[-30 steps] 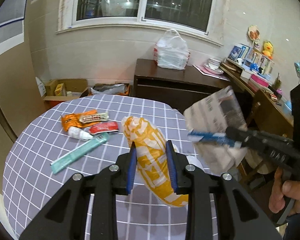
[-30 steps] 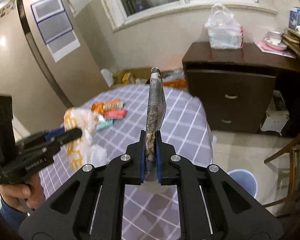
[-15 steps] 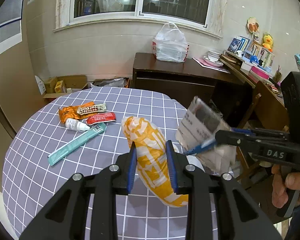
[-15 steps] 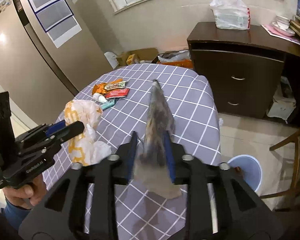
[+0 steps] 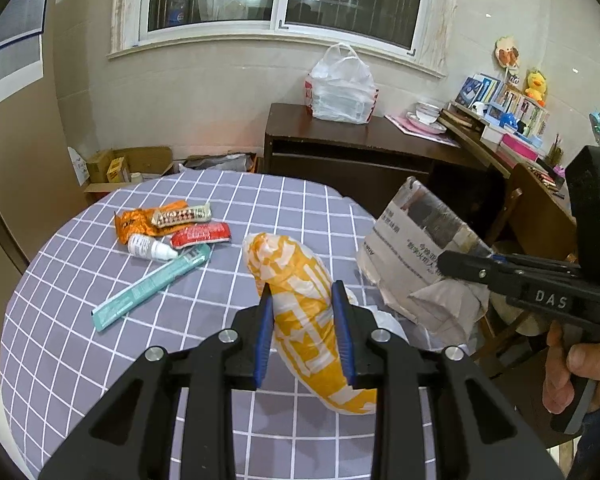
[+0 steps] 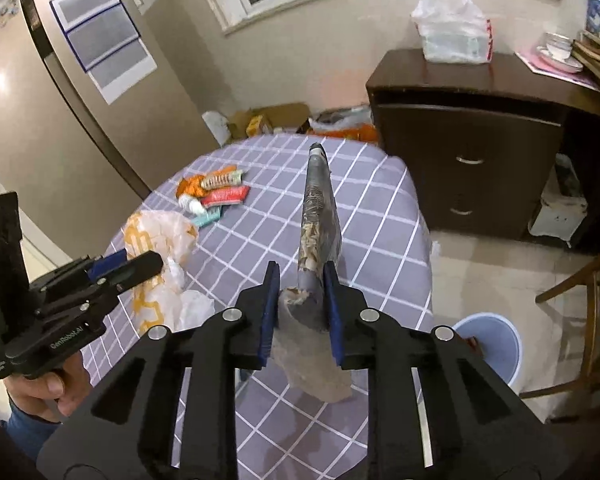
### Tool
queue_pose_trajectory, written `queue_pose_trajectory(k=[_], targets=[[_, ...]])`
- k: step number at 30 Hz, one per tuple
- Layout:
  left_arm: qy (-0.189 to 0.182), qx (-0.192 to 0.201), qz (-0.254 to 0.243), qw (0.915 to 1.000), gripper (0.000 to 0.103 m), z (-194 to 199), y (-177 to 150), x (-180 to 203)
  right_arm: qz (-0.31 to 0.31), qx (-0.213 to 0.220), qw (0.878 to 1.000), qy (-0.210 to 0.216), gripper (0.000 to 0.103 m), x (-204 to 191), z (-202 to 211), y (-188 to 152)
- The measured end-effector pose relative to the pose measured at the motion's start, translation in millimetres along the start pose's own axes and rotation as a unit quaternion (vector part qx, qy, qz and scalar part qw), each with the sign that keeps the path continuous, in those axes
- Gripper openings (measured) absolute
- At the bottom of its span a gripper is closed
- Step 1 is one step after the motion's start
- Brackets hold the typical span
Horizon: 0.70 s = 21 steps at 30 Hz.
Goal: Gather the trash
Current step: 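Carry the bread bag and newspaper to the blue wastebasket and open both tools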
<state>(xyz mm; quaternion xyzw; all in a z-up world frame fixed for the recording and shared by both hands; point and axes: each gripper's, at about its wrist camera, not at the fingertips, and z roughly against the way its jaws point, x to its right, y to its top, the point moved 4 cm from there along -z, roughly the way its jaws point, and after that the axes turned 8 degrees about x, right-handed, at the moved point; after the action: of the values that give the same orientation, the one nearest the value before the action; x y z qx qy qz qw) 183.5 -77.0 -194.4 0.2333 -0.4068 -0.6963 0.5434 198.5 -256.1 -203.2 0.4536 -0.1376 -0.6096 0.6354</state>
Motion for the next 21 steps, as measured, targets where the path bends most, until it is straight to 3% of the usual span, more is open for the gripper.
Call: queue_pose_trajectory(k=[5, 9, 16, 21], targets=[[-0.014, 0.012, -0.011, 0.9998, 0.027, 1, 17, 17, -0.028, 0.032, 0.999, 0.010, 0.022, 16, 21, 14], [-0.036, 0.016, -0.033, 0.9987, 0.027, -9, 31, 47, -0.052, 0.064, 0.997, -0.006, 0.022, 45, 48, 24], [-0.100, -0.009, -0.079, 0.9918, 0.027, -49, 37, 134, -0.107, 0.095, 0.986, -0.087, 0.022, 128, 95, 21], [-0.141, -0.050, -0.126, 0.9807, 0.027, -92, 23, 209, -0.155, 0.088, 0.975, -0.135, 0.022, 186, 106, 1]])
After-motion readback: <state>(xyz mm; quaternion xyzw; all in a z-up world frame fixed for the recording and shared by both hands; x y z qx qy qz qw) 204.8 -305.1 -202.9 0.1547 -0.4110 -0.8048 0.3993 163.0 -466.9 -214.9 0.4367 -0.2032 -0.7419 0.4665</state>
